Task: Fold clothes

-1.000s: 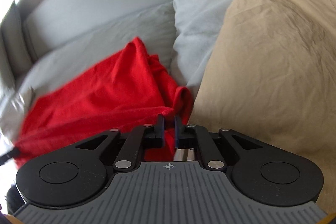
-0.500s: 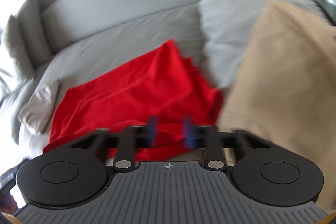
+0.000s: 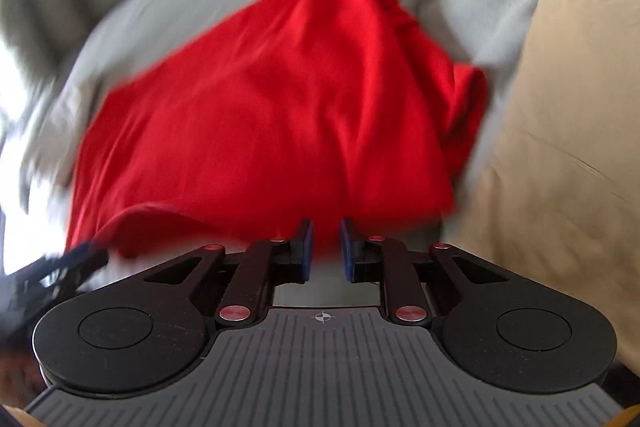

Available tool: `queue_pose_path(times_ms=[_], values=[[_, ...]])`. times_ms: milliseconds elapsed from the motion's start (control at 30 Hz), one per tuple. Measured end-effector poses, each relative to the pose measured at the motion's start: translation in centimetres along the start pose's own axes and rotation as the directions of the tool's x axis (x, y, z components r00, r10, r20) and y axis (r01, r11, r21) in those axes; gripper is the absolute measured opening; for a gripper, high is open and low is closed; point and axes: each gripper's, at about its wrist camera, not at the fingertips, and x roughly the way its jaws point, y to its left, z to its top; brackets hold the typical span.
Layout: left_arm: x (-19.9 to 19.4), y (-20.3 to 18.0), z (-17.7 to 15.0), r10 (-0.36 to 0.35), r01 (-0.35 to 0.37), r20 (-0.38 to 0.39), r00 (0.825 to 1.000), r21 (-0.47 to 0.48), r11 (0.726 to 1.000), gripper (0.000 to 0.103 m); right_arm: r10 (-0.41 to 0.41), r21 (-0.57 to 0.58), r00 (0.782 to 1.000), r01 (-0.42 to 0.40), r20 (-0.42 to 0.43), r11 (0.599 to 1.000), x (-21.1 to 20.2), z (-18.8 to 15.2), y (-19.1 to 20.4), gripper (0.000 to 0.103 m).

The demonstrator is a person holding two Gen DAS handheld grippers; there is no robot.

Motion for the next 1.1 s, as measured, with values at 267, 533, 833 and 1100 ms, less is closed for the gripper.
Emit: queue_pose_path(times_ms=[267,533,833,1100], values=[[-2.5,-0.8,1.0,0.102,-0.083,0.157,0.982,-0.122,0.989,0.043,0.021,0.064,0.977,-0.035,0.21,0.997,-4.9,-0.7,-1.6,0.043],[-1.2,1.8,4.5,0.217,-0.176,0.153,0.964,-0.246,0.953,0.053,0.072,0.085,0.951,-0.102,0.301,0.991,-4.5,1.2,-0.3,0.052],[3.9,6.9,10.9,0.273,-0.227,0.105,0.956,-0.325,0.918,0.064,0.0,0.153,0.936,-0.058,0.353,0.987,-0.6,9.0,-2.0,0.057],[10.9,11.5,14.4,0.327,-0.293,0.046,0.944,-0.338,0.894,0.063,0.029,0.219,0.925,-0.12,0.379,0.968,6.8,16.2,-4.8,0.051]])
